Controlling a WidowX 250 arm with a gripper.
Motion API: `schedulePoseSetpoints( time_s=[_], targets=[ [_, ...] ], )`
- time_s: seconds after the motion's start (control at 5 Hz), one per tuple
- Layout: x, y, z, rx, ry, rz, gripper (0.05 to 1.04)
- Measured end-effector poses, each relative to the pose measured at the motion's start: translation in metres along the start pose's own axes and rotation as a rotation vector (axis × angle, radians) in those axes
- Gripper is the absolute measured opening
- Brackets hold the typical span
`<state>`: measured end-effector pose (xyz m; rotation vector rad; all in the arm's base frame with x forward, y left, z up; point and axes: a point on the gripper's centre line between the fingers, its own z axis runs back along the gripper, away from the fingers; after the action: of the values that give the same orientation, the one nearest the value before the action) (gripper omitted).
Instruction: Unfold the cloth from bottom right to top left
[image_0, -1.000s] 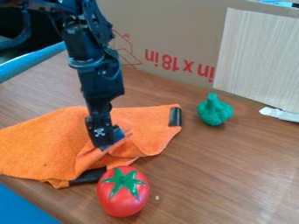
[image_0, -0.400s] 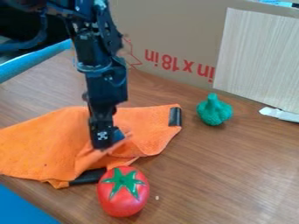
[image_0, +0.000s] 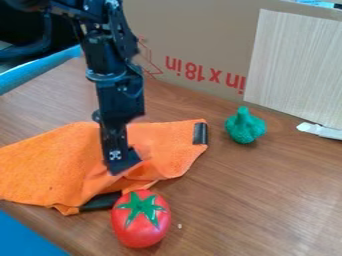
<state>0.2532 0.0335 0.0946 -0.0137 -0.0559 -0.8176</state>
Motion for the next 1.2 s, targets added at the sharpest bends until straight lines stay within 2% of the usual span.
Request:
schedulePoseSetpoints(
  time_s=[0.2,0.4,0.6,0.8,1.0,1.2],
  targets=[
    [-0.002,0.01,0.013,-0.007,-0.043,0.029,0.062],
    [-0.001,0.039,0.044,-0.003,-0.097,0.102,0.051],
    [-0.001,0.075,0.061,-0.008,-0.098,0.174,0.05],
    [-0.005,0.104,0.068,-0.015,-0.065,0.222,0.05],
    [-0.01,0.124,0.069,-0.009,0.001,0.226,0.05],
    [-0.018,0.147,0.07,0.045,0.09,0.235,0.05]
  ],
)
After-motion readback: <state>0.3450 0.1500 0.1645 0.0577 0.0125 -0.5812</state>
